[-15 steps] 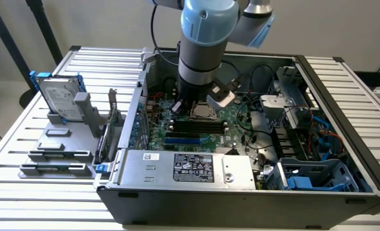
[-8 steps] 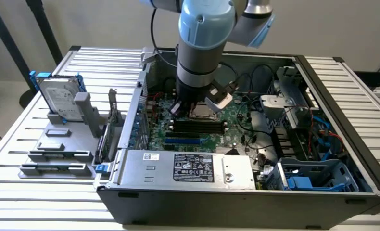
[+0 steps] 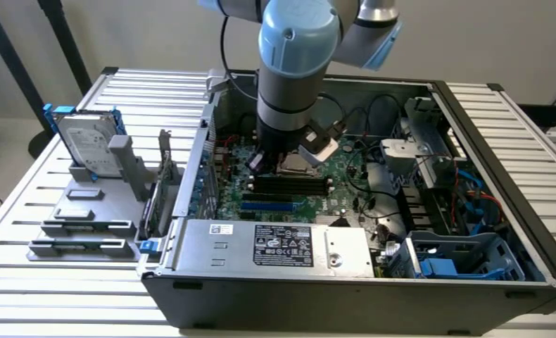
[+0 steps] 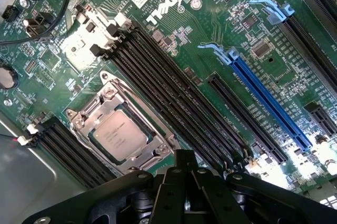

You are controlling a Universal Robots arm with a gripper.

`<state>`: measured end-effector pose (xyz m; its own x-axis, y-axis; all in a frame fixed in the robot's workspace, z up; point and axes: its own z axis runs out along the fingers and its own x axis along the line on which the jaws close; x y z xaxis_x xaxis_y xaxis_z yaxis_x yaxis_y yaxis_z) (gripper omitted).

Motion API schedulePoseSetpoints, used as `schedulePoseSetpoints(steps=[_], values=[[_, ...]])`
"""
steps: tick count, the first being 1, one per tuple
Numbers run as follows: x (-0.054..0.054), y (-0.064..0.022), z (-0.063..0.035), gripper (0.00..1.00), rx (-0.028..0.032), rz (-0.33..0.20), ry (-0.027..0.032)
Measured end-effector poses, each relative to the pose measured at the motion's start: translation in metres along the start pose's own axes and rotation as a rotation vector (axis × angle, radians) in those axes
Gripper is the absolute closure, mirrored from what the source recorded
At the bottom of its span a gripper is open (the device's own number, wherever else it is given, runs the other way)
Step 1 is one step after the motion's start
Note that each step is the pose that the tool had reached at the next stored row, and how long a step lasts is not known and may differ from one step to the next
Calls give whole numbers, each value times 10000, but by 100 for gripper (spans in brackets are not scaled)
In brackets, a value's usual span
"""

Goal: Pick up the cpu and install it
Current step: 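Install the first cpu locking lever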

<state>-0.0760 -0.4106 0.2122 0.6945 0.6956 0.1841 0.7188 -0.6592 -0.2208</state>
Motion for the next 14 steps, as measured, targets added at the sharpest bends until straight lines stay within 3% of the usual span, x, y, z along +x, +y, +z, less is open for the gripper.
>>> schedulePoseSetpoints(steps=[6, 14], values=[[-20, -10, 32, 89, 19, -185, -12], [-27, -5, 77, 89, 54, -389, 31]])
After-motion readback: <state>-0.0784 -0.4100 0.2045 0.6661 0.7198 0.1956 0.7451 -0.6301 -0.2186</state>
